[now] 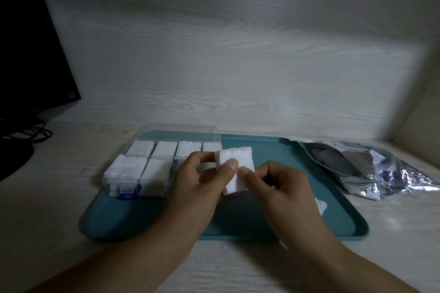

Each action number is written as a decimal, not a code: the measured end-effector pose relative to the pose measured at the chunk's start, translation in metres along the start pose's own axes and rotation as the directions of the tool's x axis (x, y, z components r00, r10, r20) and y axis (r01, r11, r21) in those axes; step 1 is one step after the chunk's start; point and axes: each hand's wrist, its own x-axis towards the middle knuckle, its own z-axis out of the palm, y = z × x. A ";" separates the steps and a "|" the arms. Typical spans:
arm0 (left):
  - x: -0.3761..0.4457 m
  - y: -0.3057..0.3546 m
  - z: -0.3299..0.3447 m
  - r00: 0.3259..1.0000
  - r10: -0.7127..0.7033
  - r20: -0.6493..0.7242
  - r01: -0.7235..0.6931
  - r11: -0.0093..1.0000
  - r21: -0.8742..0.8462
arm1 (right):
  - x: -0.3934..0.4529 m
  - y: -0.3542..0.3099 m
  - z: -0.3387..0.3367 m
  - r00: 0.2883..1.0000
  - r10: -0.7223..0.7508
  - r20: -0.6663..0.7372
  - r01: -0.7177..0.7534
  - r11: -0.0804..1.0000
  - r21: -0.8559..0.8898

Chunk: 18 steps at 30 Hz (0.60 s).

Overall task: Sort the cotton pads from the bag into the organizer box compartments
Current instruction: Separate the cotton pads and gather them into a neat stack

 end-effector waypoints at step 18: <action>-0.002 0.007 -0.001 0.998 0.064 0.014 -0.065 0.993 0.103 | 0.011 0.006 -0.008 0.984 -0.096 0.149 0.085 0.994 0.073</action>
